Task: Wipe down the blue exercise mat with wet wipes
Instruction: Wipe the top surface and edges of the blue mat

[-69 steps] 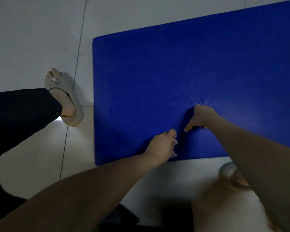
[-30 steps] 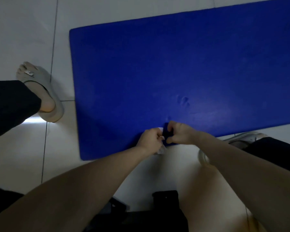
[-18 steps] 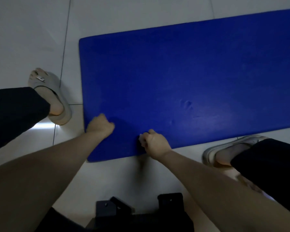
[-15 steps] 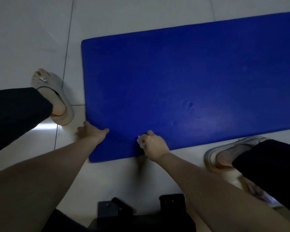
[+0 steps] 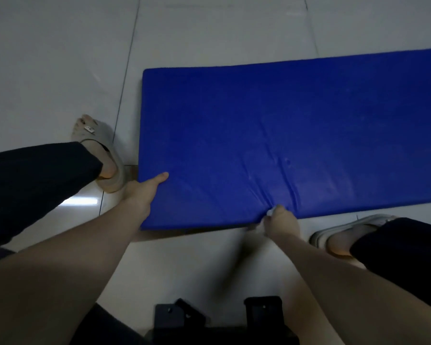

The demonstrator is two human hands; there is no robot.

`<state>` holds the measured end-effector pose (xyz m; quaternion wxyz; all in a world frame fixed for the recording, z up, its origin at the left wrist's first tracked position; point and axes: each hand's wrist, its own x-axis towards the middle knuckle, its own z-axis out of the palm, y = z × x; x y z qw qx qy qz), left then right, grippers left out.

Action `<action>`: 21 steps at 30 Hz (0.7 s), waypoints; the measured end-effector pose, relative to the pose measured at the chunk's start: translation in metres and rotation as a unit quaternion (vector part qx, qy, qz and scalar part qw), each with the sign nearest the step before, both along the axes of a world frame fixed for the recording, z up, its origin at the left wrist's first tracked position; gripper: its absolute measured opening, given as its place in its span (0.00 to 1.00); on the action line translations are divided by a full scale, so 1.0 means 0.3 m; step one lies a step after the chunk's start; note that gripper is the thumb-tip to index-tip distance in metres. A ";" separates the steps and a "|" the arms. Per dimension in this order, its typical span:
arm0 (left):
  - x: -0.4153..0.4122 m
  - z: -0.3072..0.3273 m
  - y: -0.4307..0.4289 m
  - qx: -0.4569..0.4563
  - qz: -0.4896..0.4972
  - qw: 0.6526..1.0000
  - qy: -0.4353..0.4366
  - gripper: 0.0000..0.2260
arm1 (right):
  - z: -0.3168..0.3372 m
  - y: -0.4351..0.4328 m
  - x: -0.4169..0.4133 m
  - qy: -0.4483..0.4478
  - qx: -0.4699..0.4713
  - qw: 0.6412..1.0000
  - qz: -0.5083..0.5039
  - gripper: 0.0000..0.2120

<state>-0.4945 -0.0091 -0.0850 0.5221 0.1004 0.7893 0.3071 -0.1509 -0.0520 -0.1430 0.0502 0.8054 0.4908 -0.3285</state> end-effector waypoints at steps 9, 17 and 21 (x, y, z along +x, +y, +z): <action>0.074 0.286 0.110 0.016 -0.044 0.998 -0.031 0.21 | 0.251 0.063 -0.466 0.228 0.178 0.956 0.054 0.15; 0.092 0.441 0.154 0.042 -0.086 0.995 -0.040 0.17 | 0.391 0.094 -0.456 0.186 0.255 0.934 0.167 0.08; 0.109 0.495 0.176 0.073 -0.102 0.991 -0.046 0.17 | 0.306 0.129 -0.201 0.029 0.180 0.980 0.078 0.14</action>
